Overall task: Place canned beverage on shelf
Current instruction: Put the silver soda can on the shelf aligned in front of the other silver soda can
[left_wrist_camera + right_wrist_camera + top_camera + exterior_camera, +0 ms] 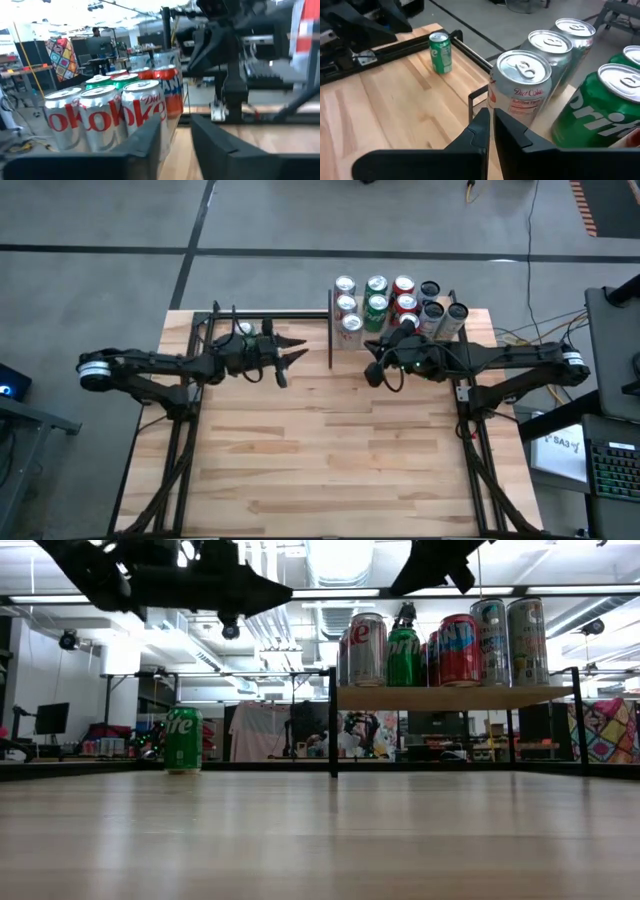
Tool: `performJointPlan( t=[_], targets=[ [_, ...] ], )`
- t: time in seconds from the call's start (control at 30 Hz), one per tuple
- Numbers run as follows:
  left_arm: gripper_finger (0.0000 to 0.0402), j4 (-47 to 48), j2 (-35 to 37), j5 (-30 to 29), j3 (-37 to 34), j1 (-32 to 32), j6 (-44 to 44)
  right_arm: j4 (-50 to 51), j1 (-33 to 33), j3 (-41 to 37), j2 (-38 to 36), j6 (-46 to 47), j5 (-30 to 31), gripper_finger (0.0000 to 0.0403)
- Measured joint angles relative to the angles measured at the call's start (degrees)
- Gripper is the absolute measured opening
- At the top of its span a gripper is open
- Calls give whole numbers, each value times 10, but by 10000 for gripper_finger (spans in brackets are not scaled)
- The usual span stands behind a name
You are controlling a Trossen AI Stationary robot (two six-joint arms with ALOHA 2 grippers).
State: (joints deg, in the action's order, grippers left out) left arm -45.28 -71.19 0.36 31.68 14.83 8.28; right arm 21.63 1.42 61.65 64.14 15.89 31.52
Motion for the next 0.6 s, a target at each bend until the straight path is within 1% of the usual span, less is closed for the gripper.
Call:
performJointPlan(
  t=[0.13,0.17,0.23,0.27,0.4,0.5,0.6],
  targets=[
    [20,-78,-49,0,5,0,-37,4,20,0,-1,-12,-2,12],
    [10,-85,-59,0,11,0,-43,5,26,0,-1,-20,-4,12],
    [9,-87,-80,0,31,0,-53,6,41,0,-1,-31,-7,12],
    [10,-87,-91,0,42,0,-58,13,51,5,-2,-35,-18,12],
    [3,-77,-138,-1,92,0,-60,25,90,37,4,-66,-85,12],
    [1,-72,-166,-6,120,0,-50,39,109,66,16,-84,-103,12],
    [1,-74,-184,-13,141,0,-30,82,126,101,27,-96,-110,12]
  ],
)
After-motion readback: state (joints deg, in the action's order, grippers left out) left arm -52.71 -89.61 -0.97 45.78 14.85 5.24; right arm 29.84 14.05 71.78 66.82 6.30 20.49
